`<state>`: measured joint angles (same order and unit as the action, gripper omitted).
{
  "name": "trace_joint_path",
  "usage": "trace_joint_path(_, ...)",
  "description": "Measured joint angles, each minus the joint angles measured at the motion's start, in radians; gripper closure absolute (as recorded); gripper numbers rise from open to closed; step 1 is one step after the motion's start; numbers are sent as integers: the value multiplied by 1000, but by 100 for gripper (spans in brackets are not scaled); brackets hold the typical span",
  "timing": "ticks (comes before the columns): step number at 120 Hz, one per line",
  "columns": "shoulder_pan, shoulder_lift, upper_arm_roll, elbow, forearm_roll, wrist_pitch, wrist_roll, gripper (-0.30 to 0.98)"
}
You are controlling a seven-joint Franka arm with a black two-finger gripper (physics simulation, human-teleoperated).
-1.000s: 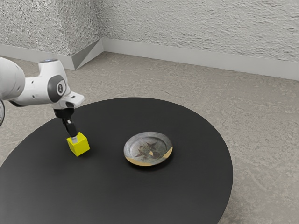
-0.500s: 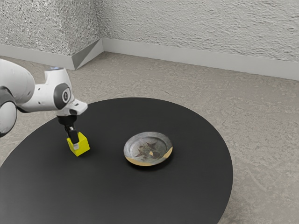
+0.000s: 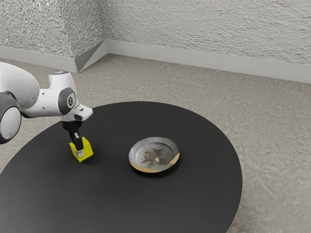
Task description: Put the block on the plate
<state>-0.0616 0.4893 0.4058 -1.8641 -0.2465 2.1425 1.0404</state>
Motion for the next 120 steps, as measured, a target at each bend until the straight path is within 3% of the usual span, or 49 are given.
trace_joint_path(28, -5, -5, -4, 4, 1, 6, 0, 28)
trace_joint_path(70, -19, -134, -16, 6, -2, -4, -1, 29)
trace_joint_path(120, -232, -102, -11, 142, -50, -38, -4, 29)
